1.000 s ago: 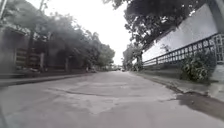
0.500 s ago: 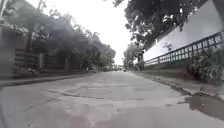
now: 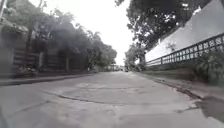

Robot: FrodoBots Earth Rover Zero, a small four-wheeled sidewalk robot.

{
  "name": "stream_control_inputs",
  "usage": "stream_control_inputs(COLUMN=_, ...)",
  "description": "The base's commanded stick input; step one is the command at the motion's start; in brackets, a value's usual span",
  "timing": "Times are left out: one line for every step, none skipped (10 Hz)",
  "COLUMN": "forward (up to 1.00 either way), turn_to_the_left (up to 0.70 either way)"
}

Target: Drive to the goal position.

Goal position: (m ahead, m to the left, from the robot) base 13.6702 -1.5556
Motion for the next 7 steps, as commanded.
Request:
stream_control_inputs(forward=0.50, turn_to_the_left=0.00)
stream_control_inputs(forward=0.50, turn_to_the_left=0.00)
stream_control_inputs(forward=0.50, turn_to_the_left=-0.12)
stream_control_inputs(forward=0.50, turn_to_the_left=-0.50)
stream_control_inputs(forward=0.50, turn_to_the_left=-0.50)
stream_control_inputs(forward=0.50, turn_to_the_left=-0.50)
stream_control_inputs(forward=0.50, turn_to_the_left=-0.24)
